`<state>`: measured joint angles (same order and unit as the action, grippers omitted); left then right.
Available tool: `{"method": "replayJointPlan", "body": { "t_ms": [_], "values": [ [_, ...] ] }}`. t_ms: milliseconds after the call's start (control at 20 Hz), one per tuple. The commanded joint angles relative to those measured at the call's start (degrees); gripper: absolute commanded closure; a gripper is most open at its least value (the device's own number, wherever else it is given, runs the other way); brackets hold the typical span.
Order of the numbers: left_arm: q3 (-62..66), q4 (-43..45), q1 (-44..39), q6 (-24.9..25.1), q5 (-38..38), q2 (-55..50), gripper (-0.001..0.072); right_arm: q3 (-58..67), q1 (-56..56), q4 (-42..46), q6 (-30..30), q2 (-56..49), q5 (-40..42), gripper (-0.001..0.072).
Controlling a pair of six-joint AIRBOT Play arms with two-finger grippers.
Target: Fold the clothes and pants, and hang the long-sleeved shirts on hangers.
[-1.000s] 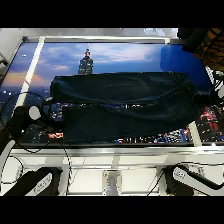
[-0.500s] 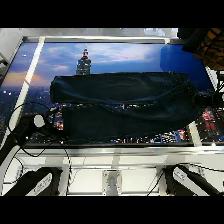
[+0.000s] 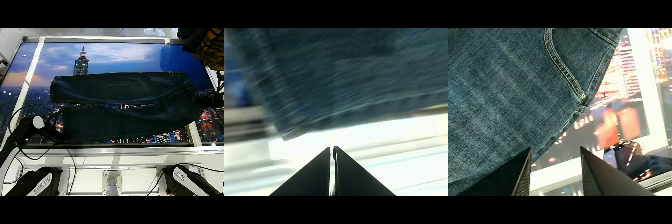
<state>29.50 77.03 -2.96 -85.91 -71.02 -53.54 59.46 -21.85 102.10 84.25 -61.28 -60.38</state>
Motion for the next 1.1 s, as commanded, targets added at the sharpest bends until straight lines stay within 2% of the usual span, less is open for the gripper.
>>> {"method": "replayJointPlan", "body": {
  "t_ms": [0, 100, 200, 250, 300, 400, 450, 500, 550, 750, 800, 850, 1000, 1050],
  "values": [
    [0.1, 15.0, 3.3, -2.0, -4.3, 4.2, 0.0690, 0.0, 0.0, 0.4, 0.0, 0.0, -0.1, 0.0378],
    [0.2, 18.0, 11.7, -0.9, -4.5, 9.0, 0.0690, 0.0, 0.0, 0.7, -1.6, 0.0, -0.3, 0.0378],
    [0.2, 17.0, 22.3, 4.0, -4.9, 13.1, 0.0690, 0.0, 0.0, 1.4, -1.9, 0.0, -0.2, 0.0378],
    [0.2, 13.7, 27.4, 8.2, -6.3, 14.4, 0.0690, 0.0, 0.0, 1.4, -1.9, 0.0, -0.2, 0.0378],
    [0.1, 8.3, 28.9, 9.0, -6.0, 15.1, 0.0689, 0.0, 0.0, 1.3, -1.9, 0.0, 0.0, 0.0378],
    [0.0, -9.8, 28.4, 19.5, -9.2, 14.0, 0.0673, 0.0, 0.0, 1.2, -1.9, 0.0, 0.1, 0.0378],
    [0.0, -14.0, 28.2, 21.7, -10.5, 12.9, 0.0583, 0.0, 0.0, 1.2, -1.9, 0.0, 0.1, 0.0378],
    [0.0, -14.4, 28.0, 20.8, -10.9, 11.5, 0.0484, 0.0, 0.0, 1.2, -1.9, 0.0, 0.2, 0.0378],
    [0.0, -13.8, 28.1, 19.8, -11.3, 10.3, 0.0463, 0.0, 0.0, 1.2, -1.9, 0.0, 0.2, 0.0378],
    [-0.6, -13.3, 28.0, 20.4, -12.4, 6.3, 0.0462, 0.0, 0.0, 1.0, -1.9, 0.0, 0.1, 0.0378],
    [-1.0, -13.2, 28.0, 20.8, -11.8, 6.0, 0.0443, 0.0, 0.0, 0.9, -1.9, 0.0, 0.1, 0.0378],
    [-1.4, -13.3, 27.9, 20.8, -10.9, 5.8, 0.0394, 0.0, 0.0, 0.7, -1.9, 0.0, 0.1, 0.0378],
    [-3.2, -13.2, 26.8, 20.8, -7.3, 5.8, 0.0382, 0.0, 0.0, 0.0, -1.9, 0.0, 0.2, 0.0378],
    [-4.1, -13.1, 26.3, 20.8, -5.8, 5.8, 0.0329, 0.0, 0.0, 0.0, -1.9, 0.0, 0.2, 0.0378]
  ]
}}
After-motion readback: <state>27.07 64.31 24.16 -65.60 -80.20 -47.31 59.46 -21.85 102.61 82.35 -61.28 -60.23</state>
